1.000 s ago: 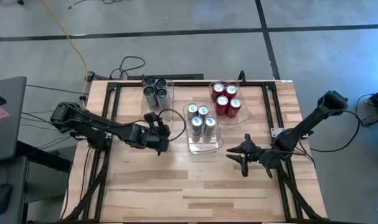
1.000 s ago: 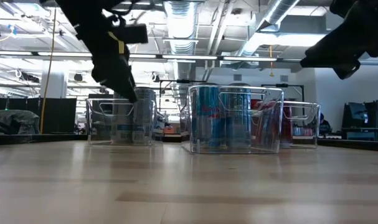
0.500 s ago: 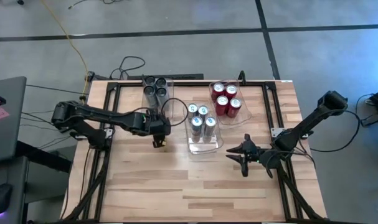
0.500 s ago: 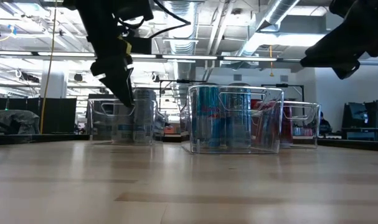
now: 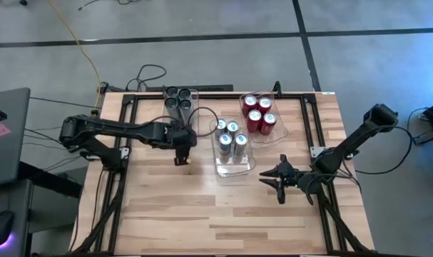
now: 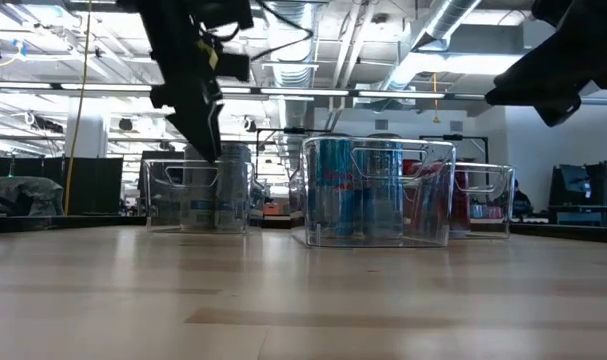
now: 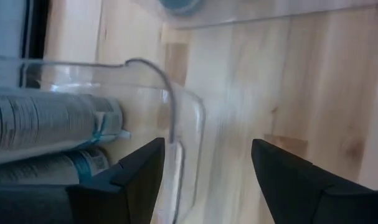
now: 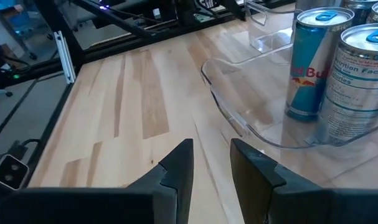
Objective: Sort soda cans
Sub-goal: Move the left transparent bin to the center of the table
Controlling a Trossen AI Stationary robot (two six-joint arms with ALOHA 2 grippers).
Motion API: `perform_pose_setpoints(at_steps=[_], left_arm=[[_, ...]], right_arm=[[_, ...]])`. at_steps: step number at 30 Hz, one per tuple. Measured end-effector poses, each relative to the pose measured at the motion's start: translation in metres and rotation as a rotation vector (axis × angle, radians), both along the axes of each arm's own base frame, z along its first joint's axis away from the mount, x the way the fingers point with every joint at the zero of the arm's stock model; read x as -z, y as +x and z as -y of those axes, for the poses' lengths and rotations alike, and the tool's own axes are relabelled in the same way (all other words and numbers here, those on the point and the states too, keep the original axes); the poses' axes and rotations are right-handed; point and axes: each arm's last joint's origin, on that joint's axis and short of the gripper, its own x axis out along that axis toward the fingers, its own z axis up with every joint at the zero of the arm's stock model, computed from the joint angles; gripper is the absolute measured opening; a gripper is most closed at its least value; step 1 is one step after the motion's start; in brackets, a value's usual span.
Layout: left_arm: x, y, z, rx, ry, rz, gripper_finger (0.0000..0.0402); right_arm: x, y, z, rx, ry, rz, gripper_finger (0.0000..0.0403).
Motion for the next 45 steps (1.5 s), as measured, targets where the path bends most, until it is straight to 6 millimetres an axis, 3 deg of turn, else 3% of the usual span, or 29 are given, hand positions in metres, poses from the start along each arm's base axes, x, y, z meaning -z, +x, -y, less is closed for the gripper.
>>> perform_pose_setpoints(at_steps=[8,13,23,32,38,45], left_arm=[[0.005,-0.005,-0.027,-0.058,-0.005,-0.022,0.0236],[0.006,-0.006,-0.034,-0.031,-0.114,-0.01,0.0231],[0.013,-0.008,-0.033,-0.002,-0.17,-0.018,0.015],[0.016,-0.008,-0.033,-0.004,-0.165,-0.014,0.0015],[0.015,-0.006,-0.028,0.001,-0.21,0.01,0.001],[0.015,-0.002,-0.003,0.026,-0.254,0.028,0.001]], right_arm=[[-0.001,0.001,-0.001,-0.028,0.025,0.008,0.0122],[-0.002,0.001,-0.001,-0.024,0.025,0.01,0.0122],[-0.003,0.012,0.017,0.084,0.028,0.023,0.0122],[-0.009,0.017,0.02,0.068,0.011,0.075,0.0122],[-0.01,0.017,0.019,0.065,0.012,0.079,0.0122],[-0.01,0.017,0.019,0.066,0.01,0.076,0.0122]])
